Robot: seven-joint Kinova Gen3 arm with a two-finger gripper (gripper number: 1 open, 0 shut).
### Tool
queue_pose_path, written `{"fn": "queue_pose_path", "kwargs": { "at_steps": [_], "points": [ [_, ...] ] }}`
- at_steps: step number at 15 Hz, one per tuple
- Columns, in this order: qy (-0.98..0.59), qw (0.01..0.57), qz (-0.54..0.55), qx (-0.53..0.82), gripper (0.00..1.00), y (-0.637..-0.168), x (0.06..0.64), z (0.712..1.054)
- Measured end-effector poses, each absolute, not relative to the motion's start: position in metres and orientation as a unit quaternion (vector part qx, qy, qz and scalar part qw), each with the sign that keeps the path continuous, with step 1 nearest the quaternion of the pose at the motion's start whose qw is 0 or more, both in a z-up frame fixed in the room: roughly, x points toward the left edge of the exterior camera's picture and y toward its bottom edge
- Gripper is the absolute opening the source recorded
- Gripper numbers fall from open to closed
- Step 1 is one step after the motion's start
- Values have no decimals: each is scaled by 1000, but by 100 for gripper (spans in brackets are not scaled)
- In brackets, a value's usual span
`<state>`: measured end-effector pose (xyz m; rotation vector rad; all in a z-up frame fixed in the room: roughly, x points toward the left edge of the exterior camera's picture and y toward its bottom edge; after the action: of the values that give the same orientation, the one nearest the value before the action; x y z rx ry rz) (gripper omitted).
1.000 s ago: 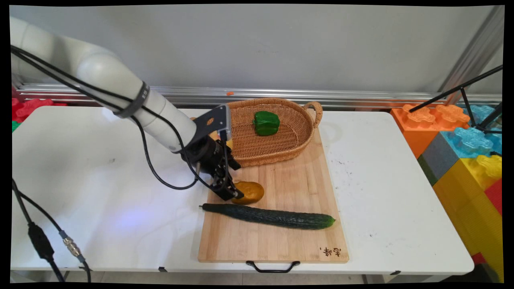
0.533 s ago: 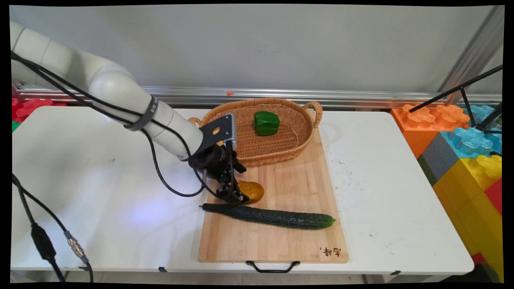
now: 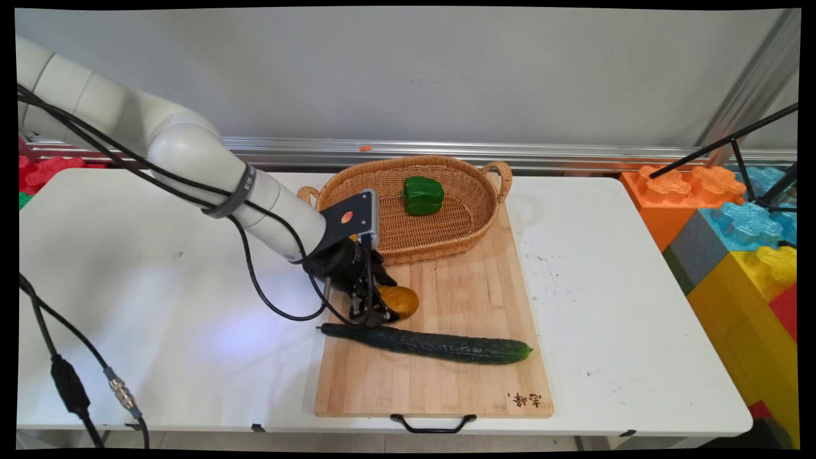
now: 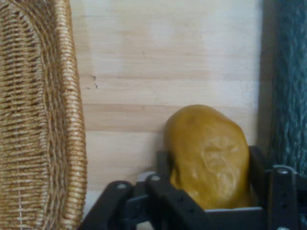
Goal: Place the picked object in the vegetable basket
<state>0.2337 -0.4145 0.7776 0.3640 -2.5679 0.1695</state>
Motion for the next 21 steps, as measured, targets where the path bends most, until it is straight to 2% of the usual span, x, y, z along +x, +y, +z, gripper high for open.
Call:
{"fn": "queue_pose_path", "kwargs": {
  "at_steps": [8, 14, 17, 21],
  "points": [
    [-952, 267, 61, 134, 0, -412, 231, 788],
    [-944, 291, 68, 141, 0, -418, 221, 843],
    [-938, 300, 90, 150, 0, -438, 217, 878],
    [-932, 297, 124, 165, 0, -469, 221, 903]
  ]
}}
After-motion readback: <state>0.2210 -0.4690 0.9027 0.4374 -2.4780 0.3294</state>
